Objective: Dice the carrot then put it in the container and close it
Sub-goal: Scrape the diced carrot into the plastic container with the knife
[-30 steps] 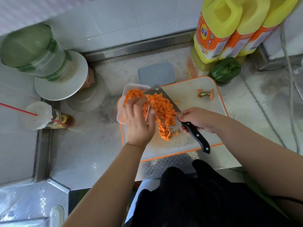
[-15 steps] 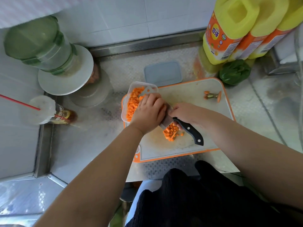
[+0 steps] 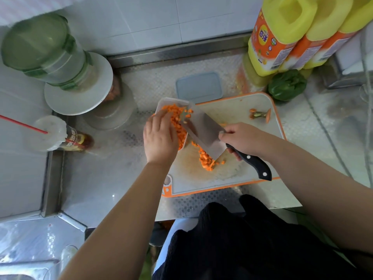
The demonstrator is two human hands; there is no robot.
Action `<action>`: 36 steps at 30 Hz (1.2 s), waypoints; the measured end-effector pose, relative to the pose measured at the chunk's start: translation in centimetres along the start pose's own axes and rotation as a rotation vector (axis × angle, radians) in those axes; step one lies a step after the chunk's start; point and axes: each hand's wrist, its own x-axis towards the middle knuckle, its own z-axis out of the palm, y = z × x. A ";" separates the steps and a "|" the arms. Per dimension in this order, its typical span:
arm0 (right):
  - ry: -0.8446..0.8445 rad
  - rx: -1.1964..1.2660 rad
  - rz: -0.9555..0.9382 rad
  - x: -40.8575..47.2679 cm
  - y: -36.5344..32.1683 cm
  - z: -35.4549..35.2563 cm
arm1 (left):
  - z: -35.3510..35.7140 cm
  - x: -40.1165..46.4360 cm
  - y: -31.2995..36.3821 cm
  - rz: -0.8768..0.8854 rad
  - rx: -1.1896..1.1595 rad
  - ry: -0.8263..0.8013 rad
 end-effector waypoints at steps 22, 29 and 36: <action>0.452 -0.341 -0.052 1.1 7.2 -3.0 | 0.6 -1.0 1.0 0.079 0.049 -0.006; 0.448 -0.596 -0.038 4.0 10.6 -1.6 | 1.0 -3.1 3.5 0.048 0.214 0.011; 0.391 -0.700 -0.162 3.3 10.2 -0.1 | 0.9 -4.0 1.6 -0.004 0.267 -0.077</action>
